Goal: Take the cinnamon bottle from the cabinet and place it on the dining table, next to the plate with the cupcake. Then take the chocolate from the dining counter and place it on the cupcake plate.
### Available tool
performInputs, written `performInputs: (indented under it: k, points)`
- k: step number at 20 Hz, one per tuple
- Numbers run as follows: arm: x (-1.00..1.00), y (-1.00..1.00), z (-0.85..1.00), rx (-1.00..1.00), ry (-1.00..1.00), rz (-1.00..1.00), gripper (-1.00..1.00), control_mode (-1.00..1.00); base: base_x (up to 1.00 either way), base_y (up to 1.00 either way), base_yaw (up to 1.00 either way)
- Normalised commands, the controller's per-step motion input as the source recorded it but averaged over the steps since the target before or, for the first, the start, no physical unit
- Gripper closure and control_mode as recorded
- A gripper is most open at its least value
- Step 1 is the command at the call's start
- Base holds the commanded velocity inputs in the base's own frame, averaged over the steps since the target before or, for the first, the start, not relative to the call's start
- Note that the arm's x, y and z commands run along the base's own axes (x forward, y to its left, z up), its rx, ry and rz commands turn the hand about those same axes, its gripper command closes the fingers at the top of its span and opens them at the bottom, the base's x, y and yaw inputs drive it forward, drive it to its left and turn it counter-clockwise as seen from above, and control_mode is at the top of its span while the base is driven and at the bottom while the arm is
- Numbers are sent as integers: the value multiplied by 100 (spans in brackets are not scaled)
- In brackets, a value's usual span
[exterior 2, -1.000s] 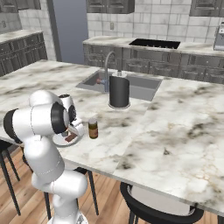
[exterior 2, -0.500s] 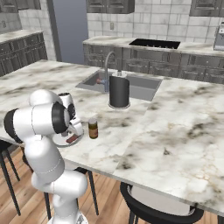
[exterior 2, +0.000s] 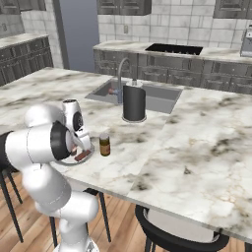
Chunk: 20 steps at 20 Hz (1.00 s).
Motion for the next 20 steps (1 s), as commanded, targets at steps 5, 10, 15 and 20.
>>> performInputs:
  k: [5, 10, 15, 20]
  points:
    - [-42, -15, 38, 0, 0, -1, -100, -100, 0, 0, 0]
    - [-62, -13, 31, 4, 0, 2, -100, -100, 0, 0, 0]
    - [-69, -12, 21, 3, 0, 13, -100, -100, 0, 0, 0]
    - [-67, -7, 26, 0, 0, 23, -100, -100, 0, 0, 0]
